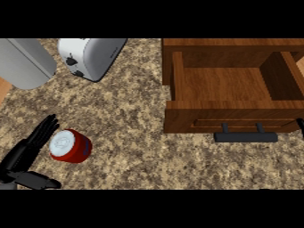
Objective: Pick up the can, place it into the drawer and close the drawer
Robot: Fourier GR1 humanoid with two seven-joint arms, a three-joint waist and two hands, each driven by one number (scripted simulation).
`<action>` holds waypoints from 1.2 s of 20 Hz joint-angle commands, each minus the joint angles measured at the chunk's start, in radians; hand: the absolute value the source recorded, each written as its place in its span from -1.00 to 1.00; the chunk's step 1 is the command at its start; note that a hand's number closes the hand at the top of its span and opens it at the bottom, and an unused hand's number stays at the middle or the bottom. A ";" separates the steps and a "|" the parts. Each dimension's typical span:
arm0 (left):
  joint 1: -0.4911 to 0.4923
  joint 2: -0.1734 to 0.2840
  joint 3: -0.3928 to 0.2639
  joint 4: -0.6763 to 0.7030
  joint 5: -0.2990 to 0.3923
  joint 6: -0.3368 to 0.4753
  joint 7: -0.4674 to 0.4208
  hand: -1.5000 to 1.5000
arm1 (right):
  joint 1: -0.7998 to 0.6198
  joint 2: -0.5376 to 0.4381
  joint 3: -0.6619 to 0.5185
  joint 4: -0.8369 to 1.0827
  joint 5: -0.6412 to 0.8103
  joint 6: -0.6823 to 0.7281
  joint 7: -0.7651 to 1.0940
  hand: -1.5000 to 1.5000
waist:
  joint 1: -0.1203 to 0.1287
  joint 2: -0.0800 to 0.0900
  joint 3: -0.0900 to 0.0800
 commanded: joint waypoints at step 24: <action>-0.184 -0.044 -0.054 0.238 -0.007 0.111 -0.019 -1.00 | 0.003 0.026 0.035 -0.067 0.020 -0.041 0.048 -1.00 | 0.002 -0.001 0.001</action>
